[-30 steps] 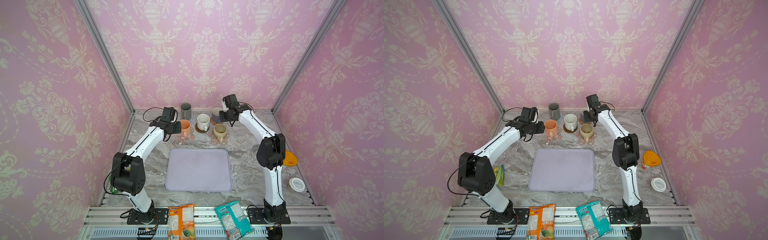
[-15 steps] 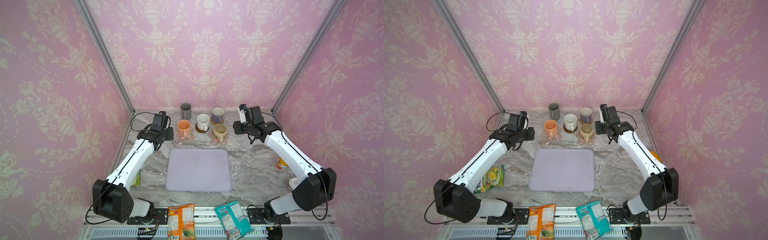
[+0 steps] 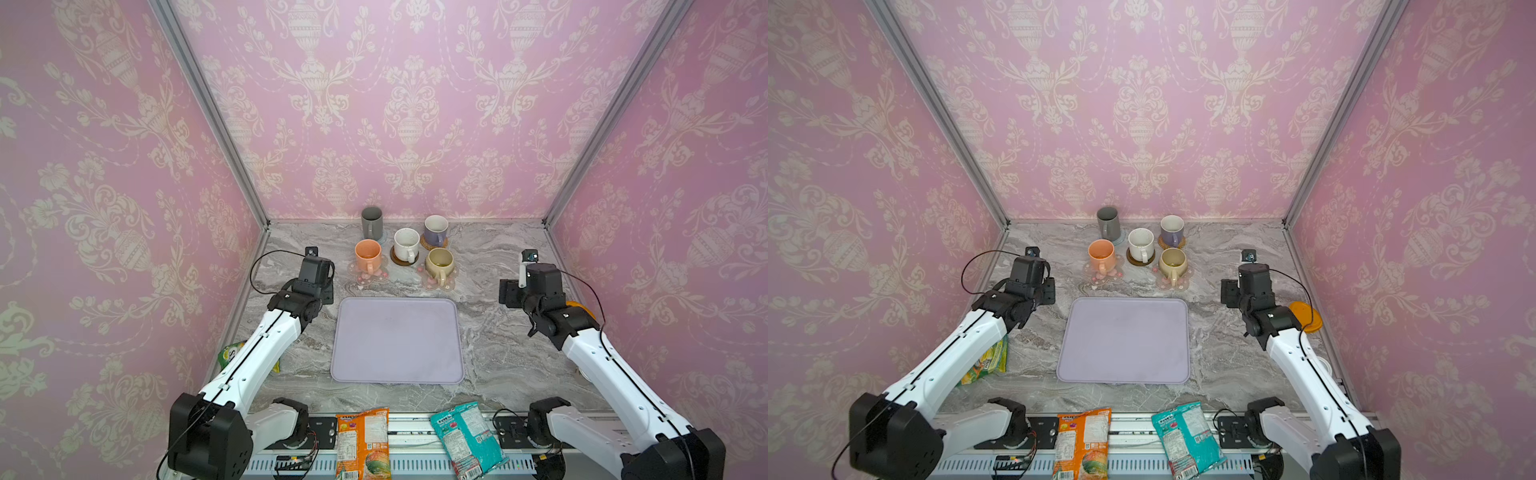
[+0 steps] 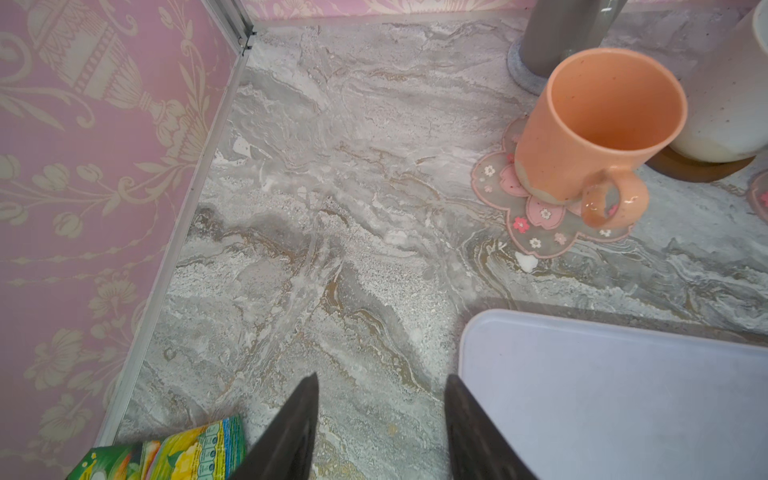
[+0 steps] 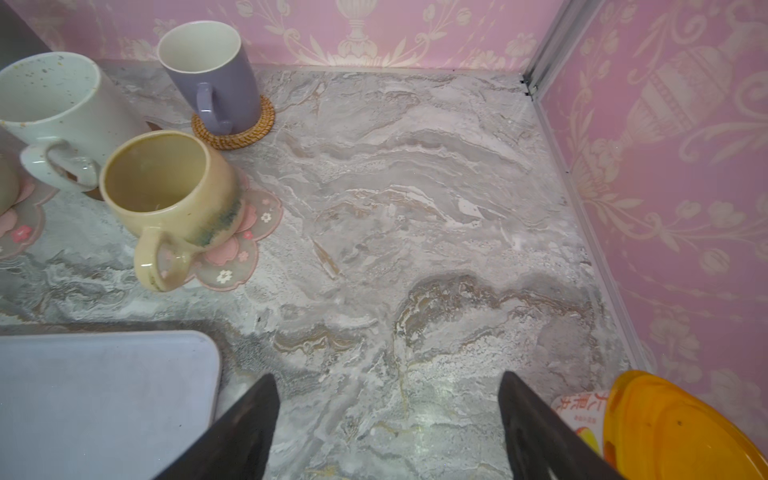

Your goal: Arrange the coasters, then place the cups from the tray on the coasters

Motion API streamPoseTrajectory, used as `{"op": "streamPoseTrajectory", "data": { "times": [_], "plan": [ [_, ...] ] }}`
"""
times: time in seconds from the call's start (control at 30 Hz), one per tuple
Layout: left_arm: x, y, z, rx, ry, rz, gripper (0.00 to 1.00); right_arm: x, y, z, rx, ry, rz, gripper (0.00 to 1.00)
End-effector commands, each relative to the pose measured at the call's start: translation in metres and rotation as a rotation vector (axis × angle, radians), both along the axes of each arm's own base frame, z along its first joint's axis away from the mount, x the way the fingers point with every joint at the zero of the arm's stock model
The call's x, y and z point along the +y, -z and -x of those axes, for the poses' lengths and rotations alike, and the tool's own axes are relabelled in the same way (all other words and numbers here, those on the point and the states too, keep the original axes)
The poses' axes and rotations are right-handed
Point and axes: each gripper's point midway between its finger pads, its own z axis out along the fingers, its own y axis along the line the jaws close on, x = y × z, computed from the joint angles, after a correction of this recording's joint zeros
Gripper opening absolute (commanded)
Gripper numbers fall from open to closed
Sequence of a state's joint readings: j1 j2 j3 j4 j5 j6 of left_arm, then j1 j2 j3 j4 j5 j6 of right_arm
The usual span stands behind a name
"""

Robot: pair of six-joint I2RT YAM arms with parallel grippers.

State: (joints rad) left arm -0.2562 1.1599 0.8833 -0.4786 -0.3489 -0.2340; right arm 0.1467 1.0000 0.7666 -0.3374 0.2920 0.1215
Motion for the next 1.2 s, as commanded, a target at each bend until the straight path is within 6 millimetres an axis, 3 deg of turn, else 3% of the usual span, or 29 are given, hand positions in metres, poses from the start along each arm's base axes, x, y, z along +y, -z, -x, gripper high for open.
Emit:
{"op": "streamPoseTrajectory", "data": {
  "times": [0.0,0.13,0.33,0.47,0.53,0.7,0.87,1.17],
  "plan": [
    [0.014,-0.009,0.002,-0.106,-0.065,-0.005,0.52,-0.023,0.012,0.001,-0.038,0.117,-0.022,0.86],
    [0.027,-0.009,0.008,-0.162,-0.119,-0.038,0.52,-0.031,0.036,0.005,-0.005,0.149,-0.059,0.86],
    [0.045,0.011,0.020,-0.160,-0.186,-0.121,0.57,-0.039,0.050,0.003,-0.035,0.182,-0.089,0.88],
    [0.053,0.020,0.017,-0.222,-0.203,-0.182,0.77,-0.044,0.052,-0.007,-0.148,0.189,-0.095,0.97],
    [0.056,0.022,0.014,-0.270,-0.213,-0.195,0.98,-0.045,0.054,-0.013,-0.178,0.182,-0.087,1.00],
    [0.059,0.021,0.007,-0.363,-0.220,-0.223,0.99,-0.041,0.071,-0.029,-0.150,0.149,-0.078,1.00],
    [0.056,0.028,-0.004,-0.354,-0.163,-0.305,0.99,-0.031,0.072,-0.044,-0.243,0.066,-0.072,1.00],
    [0.057,0.065,-0.028,-0.318,-0.135,-0.357,0.99,-0.017,0.072,-0.059,-0.320,-0.032,-0.078,1.00]
  ]
}}
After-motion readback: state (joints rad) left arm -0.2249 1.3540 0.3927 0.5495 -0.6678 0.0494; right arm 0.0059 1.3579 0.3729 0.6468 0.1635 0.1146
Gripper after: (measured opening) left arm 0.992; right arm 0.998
